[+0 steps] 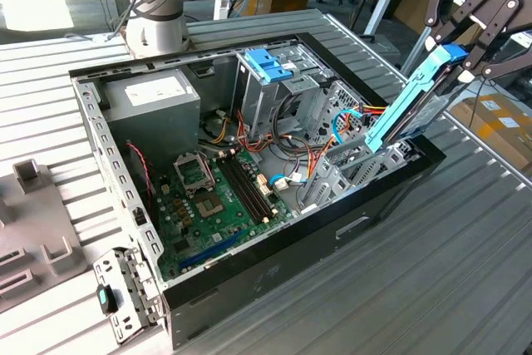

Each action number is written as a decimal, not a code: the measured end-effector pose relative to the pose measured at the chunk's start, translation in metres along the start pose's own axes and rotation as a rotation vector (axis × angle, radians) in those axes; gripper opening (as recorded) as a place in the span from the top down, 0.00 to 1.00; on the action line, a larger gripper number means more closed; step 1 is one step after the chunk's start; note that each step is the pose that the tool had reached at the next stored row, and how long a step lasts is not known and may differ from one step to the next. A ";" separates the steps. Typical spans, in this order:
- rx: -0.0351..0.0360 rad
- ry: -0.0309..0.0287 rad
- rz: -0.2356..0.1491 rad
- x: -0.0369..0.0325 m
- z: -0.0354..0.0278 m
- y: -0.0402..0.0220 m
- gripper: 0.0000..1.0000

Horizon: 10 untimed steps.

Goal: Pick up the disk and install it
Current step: 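Insert the disk into the insertion slot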

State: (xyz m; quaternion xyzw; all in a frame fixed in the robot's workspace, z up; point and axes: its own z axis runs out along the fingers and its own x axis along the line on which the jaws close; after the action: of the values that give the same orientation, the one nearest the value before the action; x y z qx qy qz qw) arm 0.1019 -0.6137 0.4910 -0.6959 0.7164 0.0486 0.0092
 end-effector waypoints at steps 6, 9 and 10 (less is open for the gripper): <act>0.0000 0.0000 0.000 -0.0005 0.0006 0.0009 0.63; 0.0000 0.0001 0.000 -0.0008 0.0010 0.0014 0.63; 0.0000 0.0000 0.000 -0.0009 0.0013 0.0017 0.63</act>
State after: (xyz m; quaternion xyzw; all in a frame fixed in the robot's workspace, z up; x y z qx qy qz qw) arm 0.1002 -0.6127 0.4899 -0.6959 0.7164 0.0486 0.0092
